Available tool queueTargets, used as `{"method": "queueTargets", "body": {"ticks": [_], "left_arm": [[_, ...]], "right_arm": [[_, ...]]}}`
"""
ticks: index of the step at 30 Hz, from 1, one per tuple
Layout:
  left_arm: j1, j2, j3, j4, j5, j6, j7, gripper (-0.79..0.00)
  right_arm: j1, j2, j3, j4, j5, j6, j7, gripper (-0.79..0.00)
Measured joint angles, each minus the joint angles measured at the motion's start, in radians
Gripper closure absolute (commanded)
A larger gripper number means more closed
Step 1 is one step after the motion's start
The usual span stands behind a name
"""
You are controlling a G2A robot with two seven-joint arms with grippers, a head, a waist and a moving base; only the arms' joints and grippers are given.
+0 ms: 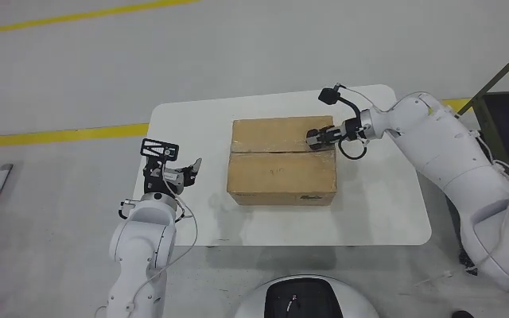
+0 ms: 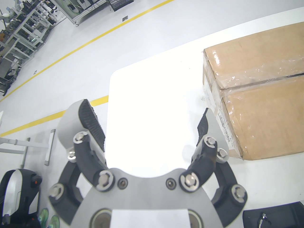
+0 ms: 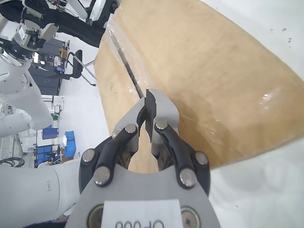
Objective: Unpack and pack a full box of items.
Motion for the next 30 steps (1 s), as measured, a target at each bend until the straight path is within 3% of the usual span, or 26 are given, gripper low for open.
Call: {"method": "queueTargets", "body": {"ticks": [15,19,23,26,30], "left_arm": [[0.0,0.0,0.0,0.0,0.0,0.0,0.0,-0.785],[0.0,0.0,0.0,0.0,0.0,0.0,0.0,-0.785],[0.0,0.0,0.0,0.0,0.0,0.0,0.0,-0.785],[0.0,0.0,0.0,0.0,0.0,0.0,0.0,-0.785],[0.0,0.0,0.0,0.0,0.0,0.0,0.0,-0.785]], "right_arm": [[-0.113,0.09,0.115,-0.166,-0.052,0.093,-0.035,0.0],[-0.132,0.135,0.2,-0.218,-0.143,0.037,-0.175,0.0],[-0.24,0.201,0.322,-0.352,-0.359,0.036,-0.436,0.0],[-0.378,0.247,0.418,-0.556,-0.553,0.144,-0.608,0.0],[-0.558,0.289,0.546,-0.87,-0.726,0.328,-0.675,0.0]]}}
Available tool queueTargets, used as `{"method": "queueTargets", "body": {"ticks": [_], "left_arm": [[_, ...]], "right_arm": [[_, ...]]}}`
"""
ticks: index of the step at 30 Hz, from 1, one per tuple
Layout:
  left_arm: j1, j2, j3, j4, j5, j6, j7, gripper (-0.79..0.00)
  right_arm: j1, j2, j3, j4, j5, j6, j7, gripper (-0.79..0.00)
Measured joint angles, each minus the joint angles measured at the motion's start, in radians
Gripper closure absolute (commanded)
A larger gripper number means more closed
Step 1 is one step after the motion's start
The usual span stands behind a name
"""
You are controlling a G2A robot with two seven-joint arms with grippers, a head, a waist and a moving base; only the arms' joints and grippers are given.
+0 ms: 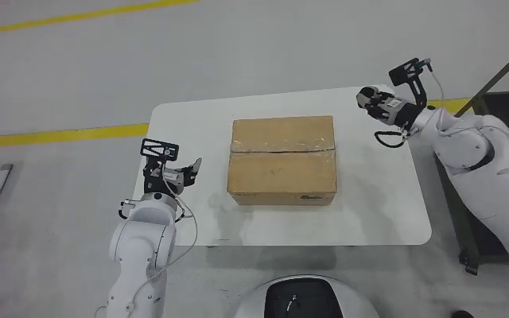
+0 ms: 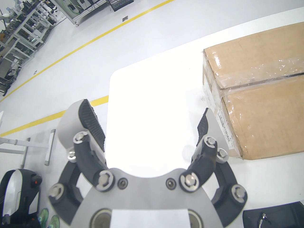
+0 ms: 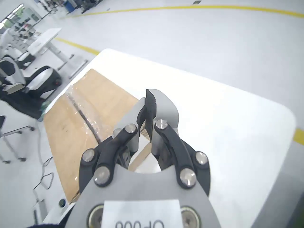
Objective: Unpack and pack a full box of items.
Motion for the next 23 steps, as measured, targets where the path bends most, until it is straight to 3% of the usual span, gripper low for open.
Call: {"method": "queueTargets", "body": {"ticks": [5,12,13,14,15,16,18,23], "left_arm": [[0.005,0.001,0.0,-0.049,-0.005,-0.012,0.087,-0.785],[-0.005,-0.002,-0.01,-0.141,-0.085,0.001,0.092,-0.785],[-0.004,-0.002,-0.013,-0.155,-0.096,-0.002,0.09,-0.785],[-0.001,-0.002,-0.016,-0.173,-0.109,-0.006,0.087,-0.785],[0.001,-0.002,-0.018,-0.181,-0.117,-0.008,0.086,-0.785],[0.003,-0.002,-0.018,-0.183,-0.119,-0.009,0.085,-0.784],[0.003,-0.002,-0.018,-0.183,-0.118,-0.009,0.085,-0.784],[0.003,-0.002,-0.018,-0.182,-0.117,-0.009,0.085,-0.785]], "right_arm": [[-0.133,0.021,0.103,-0.255,-0.029,0.036,0.024,0.0],[-0.23,0.029,0.157,-0.371,0.005,0.001,0.019,0.0],[-0.241,0.029,0.164,-0.381,0.012,-0.002,0.019,-0.037],[-0.256,0.03,0.171,-0.39,0.028,-0.013,0.021,-0.551],[-0.265,0.03,0.175,-0.391,0.04,-0.021,0.024,-0.785],[-0.268,0.031,0.176,-0.391,0.047,-0.026,0.026,-0.008],[-0.268,0.031,0.176,-0.39,0.049,-0.027,0.027,-0.069],[-0.268,0.031,0.176,-0.39,0.047,-0.026,0.026,-0.404]]}}
